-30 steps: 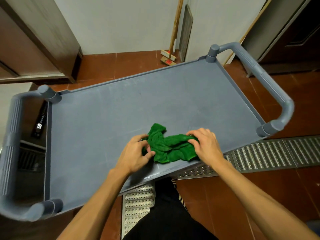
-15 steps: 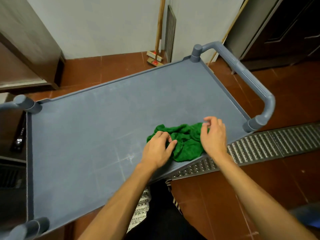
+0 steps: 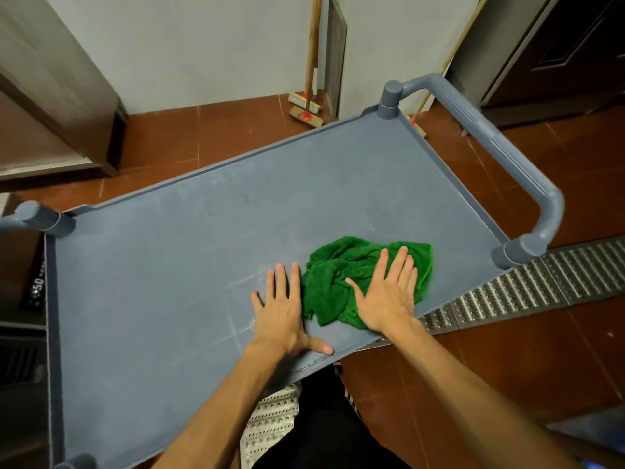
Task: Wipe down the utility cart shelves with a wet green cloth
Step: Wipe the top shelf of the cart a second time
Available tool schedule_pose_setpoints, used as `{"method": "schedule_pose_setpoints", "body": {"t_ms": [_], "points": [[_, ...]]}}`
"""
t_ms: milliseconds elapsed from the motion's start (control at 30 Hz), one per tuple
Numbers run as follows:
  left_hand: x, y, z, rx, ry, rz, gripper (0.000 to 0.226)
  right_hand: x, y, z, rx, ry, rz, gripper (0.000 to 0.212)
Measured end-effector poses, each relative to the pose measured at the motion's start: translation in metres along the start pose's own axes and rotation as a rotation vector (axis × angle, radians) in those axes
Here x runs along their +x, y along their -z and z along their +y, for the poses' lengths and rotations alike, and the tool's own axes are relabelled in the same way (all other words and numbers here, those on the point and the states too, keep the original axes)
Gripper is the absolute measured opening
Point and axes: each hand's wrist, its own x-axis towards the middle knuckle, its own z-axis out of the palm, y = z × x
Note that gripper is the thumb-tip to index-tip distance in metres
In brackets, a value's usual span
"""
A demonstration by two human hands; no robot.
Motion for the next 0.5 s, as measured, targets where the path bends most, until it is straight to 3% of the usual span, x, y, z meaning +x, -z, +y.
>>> {"method": "schedule_pose_setpoints", "body": {"t_ms": [500], "points": [[0.011, 0.010, 0.008, 0.112, 0.065, -0.045, 0.166, 0.076, 0.012, -0.027, -0.034, 0.022, 0.118, 0.086]]}}
